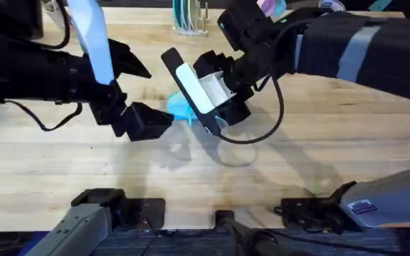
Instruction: Unzip the bag, pick up the pens from the table one at a time and place them inside, then zip the bag closed.
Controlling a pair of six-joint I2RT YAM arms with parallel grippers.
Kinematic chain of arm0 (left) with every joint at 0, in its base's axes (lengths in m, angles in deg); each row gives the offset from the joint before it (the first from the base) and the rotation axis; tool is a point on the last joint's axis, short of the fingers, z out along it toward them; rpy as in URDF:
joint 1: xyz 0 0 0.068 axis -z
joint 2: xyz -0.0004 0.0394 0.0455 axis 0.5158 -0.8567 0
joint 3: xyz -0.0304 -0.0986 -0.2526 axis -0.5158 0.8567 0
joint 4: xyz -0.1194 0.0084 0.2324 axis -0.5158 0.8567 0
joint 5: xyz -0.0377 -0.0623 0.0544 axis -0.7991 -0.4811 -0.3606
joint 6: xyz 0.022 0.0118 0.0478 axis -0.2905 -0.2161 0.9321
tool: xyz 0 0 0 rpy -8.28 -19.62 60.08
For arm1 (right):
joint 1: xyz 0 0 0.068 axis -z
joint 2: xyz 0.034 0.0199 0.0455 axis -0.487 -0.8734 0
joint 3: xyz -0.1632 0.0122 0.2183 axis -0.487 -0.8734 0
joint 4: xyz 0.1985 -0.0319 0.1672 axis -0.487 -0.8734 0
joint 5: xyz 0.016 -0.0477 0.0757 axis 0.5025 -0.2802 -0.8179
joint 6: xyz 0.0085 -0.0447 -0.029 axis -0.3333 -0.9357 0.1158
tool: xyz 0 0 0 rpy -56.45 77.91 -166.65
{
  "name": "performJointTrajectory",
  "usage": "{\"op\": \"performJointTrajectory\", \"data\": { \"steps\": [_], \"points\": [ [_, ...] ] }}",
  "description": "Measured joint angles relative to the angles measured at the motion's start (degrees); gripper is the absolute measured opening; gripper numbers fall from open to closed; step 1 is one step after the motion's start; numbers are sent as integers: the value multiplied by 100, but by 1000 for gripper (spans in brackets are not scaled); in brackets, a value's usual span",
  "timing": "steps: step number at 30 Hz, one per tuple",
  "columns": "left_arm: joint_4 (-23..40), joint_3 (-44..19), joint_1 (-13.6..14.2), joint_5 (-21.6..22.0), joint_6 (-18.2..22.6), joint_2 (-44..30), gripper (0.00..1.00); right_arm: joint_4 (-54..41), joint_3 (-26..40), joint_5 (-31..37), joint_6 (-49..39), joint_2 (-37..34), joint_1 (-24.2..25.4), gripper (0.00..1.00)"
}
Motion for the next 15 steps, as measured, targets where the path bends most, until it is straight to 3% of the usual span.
{"op": "performJointTrajectory", "data": {
  "steps": [6, 15],
  "points": [
    [0, 0, 0, 0, 0, 0, 993, -31, 0, 15, 332, 81, 2, 996],
    [-133, 0, 0, 22, 1, 0, 993, -107, -2, -67, 2249, 1085, 97, 997]
  ]
}}
